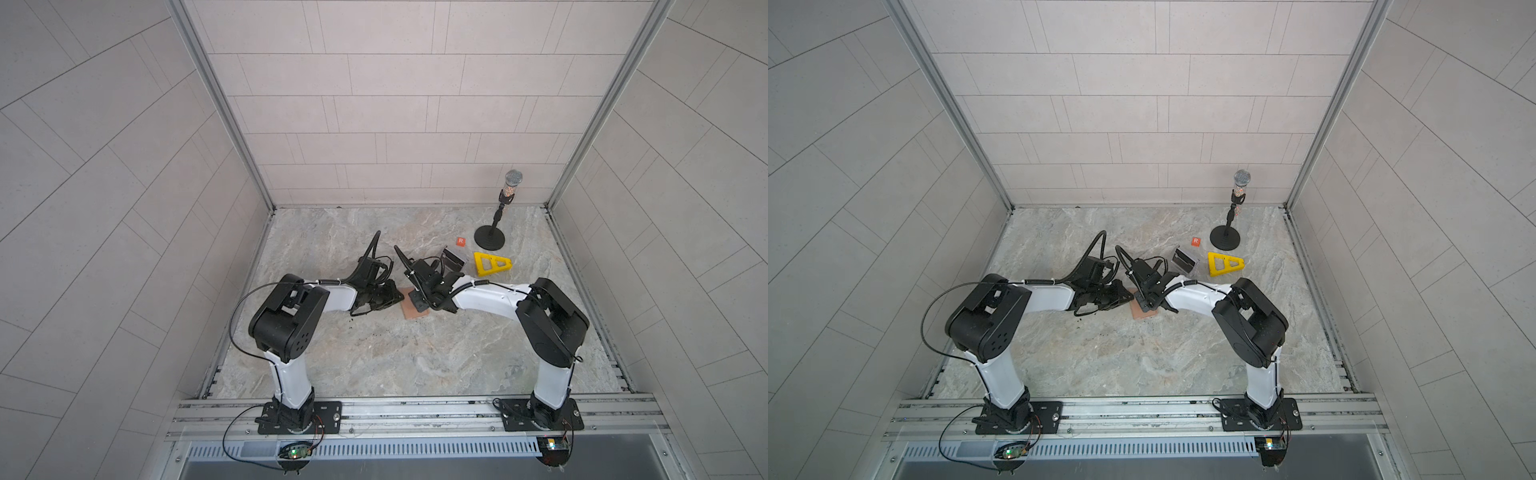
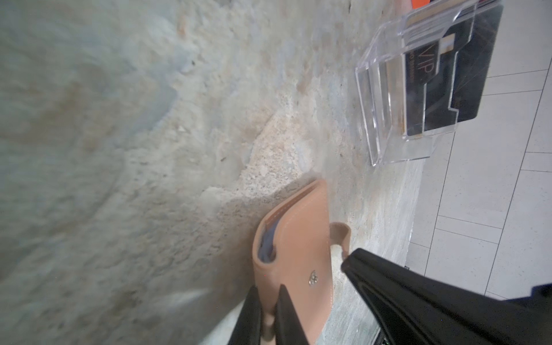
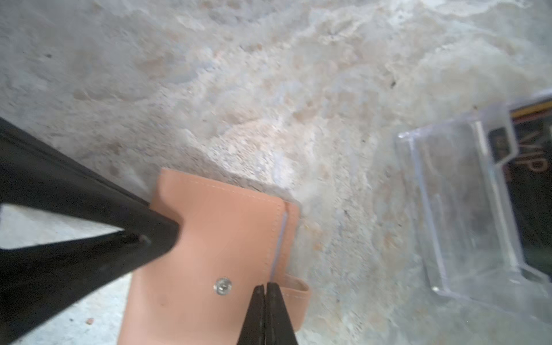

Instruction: Put the credit cards into the card holder

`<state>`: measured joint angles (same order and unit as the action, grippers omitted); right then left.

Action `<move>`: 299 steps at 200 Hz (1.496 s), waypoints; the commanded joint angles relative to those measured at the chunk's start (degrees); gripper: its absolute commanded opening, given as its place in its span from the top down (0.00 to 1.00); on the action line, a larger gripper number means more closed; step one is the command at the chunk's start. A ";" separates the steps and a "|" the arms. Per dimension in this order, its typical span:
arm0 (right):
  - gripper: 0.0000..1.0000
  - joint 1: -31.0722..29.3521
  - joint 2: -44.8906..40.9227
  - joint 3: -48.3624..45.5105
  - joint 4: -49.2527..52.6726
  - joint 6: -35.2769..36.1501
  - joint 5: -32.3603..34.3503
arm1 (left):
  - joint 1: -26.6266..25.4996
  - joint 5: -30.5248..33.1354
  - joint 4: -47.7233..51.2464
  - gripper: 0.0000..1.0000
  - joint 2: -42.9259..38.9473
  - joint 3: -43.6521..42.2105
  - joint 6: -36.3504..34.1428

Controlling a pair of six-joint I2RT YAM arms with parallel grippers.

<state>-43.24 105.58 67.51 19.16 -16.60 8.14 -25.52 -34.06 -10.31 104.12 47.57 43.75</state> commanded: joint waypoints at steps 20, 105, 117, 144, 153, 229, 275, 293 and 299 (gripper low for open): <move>1.00 0.95 -4.03 -2.15 4.56 -1.14 4.61 | 0.21 2.02 6.69 0.87 -1.53 -0.11 -3.80; 1.00 5.98 -11.20 -9.22 3.05 -4.15 -8.86 | -1.73 -5.15 8.51 0.87 -2.45 1.27 -8.86; 1.00 6.71 -11.85 -10.76 2.24 -4.87 -10.50 | -2.13 -5.10 9.62 0.87 -2.47 1.78 -9.35; 1.00 8.20 -12.33 -13.38 0.82 -6.05 -12.37 | -2.33 -4.52 10.12 0.87 -2.60 1.59 -9.37; 0.99 8.63 -12.24 -14.06 0.39 -6.40 -13.04 | -2.36 -4.62 10.17 0.87 -2.68 1.58 -9.42; 0.73 11.38 -12.60 -18.06 -4.96 -10.01 -18.61 | -2.60 -4.79 10.31 0.87 -2.69 1.38 -9.58; 0.75 11.92 -11.36 -18.46 -5.89 -10.28 -21.35 | -2.63 -4.78 10.53 0.86 -2.66 1.56 -9.66; 0.83 11.95 -11.75 -18.73 -5.71 -10.30 -21.43 | -2.64 -4.67 11.00 0.85 -2.99 1.80 -9.90; 0.87 11.94 -12.01 -18.83 -5.59 -10.31 -21.37 | -2.67 -4.61 11.22 0.84 -3.27 1.89 -10.05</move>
<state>-31.44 94.06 49.43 13.52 -26.02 -12.64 -27.90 -39.20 -2.24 102.72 48.53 35.00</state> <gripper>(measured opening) 0.188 0.151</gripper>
